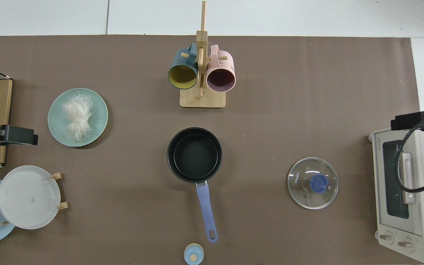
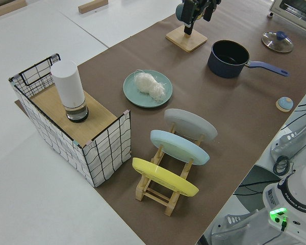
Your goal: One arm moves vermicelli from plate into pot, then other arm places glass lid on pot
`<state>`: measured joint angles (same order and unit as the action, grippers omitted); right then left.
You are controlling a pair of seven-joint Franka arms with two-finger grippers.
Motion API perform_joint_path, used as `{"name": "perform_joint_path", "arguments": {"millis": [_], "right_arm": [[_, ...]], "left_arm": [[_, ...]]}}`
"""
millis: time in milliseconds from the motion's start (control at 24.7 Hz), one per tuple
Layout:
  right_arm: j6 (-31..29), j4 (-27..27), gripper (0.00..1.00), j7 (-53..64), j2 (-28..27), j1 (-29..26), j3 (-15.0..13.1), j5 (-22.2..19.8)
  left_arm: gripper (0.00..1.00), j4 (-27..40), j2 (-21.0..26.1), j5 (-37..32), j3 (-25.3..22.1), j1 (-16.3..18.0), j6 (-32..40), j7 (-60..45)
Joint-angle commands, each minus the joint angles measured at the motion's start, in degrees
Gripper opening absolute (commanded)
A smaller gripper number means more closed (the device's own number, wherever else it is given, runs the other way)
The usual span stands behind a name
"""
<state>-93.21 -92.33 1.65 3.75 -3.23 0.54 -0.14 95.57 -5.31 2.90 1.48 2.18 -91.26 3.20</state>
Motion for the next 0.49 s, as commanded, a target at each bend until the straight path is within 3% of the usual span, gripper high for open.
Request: {"name": "perform_joint_path", "arguments": {"millis": [0,446], "right_arm": [[0.0,0.0,1.0,1.3,0.1,-0.2,0.2,0.4],[0.9,-0.4,1.0,1.3,0.5,-0.5,0.2,0.5]], "left_arm": [[1.0,-0.9,0.1,-1.2,-0.3,-0.6,0.6,0.1],[1.0,-0.9,0.1,-1.2,-0.3,-0.6,0.6,0.1]]}}
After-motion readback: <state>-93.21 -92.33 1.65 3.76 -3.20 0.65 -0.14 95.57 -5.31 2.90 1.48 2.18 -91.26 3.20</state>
